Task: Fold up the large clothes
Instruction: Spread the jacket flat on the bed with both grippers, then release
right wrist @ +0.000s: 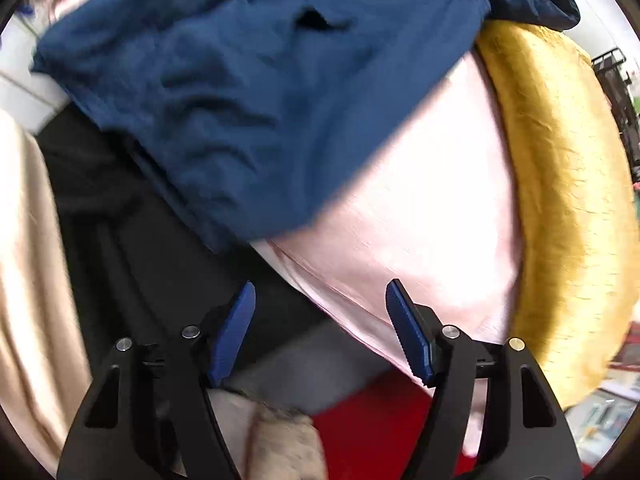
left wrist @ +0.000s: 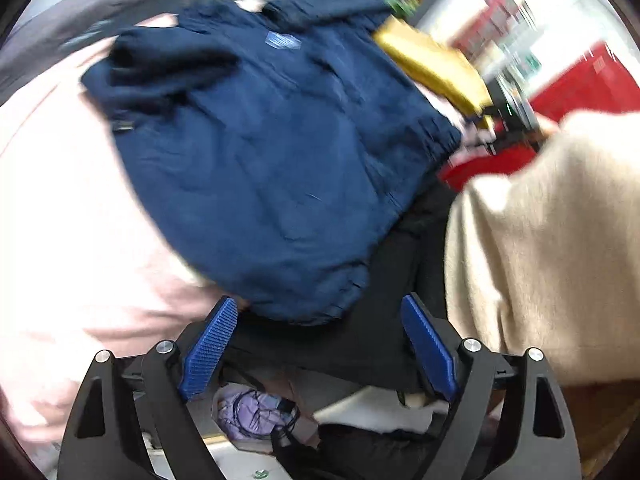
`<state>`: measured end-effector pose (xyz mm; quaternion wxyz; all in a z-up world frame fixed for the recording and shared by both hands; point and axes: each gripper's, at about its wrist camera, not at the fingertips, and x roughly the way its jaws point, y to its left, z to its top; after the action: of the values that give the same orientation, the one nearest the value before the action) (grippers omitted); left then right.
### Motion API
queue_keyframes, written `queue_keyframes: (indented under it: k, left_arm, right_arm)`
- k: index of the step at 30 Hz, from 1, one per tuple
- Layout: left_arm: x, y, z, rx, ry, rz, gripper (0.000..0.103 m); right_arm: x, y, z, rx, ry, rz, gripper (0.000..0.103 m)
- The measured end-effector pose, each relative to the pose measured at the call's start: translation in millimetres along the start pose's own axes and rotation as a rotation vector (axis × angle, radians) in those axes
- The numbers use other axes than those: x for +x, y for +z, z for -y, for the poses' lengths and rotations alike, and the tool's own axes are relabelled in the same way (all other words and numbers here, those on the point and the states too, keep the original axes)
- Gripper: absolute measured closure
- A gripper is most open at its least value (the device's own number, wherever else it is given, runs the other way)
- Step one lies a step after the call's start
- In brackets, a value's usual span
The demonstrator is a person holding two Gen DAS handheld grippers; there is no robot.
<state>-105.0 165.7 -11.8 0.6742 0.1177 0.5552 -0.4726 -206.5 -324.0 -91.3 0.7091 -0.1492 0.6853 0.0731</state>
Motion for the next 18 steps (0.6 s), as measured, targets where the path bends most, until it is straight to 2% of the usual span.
queue_keyframes:
  k: [1, 3, 6, 8, 9, 14, 18]
  left_arm:
    - [-3.6, 3.2, -9.6, -0.049, 0.042, 0.015, 0.013]
    - [-8.8, 12.6, -23.8, -0.113, 0.107, 0.032, 0.013]
    - [-5.5, 37.8, -35.4, -0.177, 0.150, 0.100, 0.013]
    - [2.7, 57.8, -36.5, -0.199, 0.151, 0.143, 0.013]
    - [9.2, 69.5, -35.1, -0.203, 0.154, 0.174, 0.013]
    - [58.3, 116.3, -12.3, -0.173, 0.155, 0.215, 0.012]
    - [102.0, 138.4, -7.1, -0.190, 0.167, 0.168, 0.012]
  right_arm:
    - [-2.6, 0.0, 5.0, -0.007, -0.037, -0.007, 0.035]
    - [-13.1, 5.0, 14.5, 0.003, -0.077, 0.021, 0.035]
    - [-37.8, 20.5, 26.4, 0.051, -0.076, 0.138, 0.035]
    - [-59.7, 37.6, 34.0, 0.109, -0.034, 0.280, 0.027]
    - [-66.9, 46.5, 35.9, 0.132, -0.007, 0.338, 0.027]
    - [-61.8, 89.8, 20.1, 0.138, 0.060, 0.432, 0.027]
    - [-45.9, 134.7, 1.9, 0.136, 0.143, 0.470, 0.027]
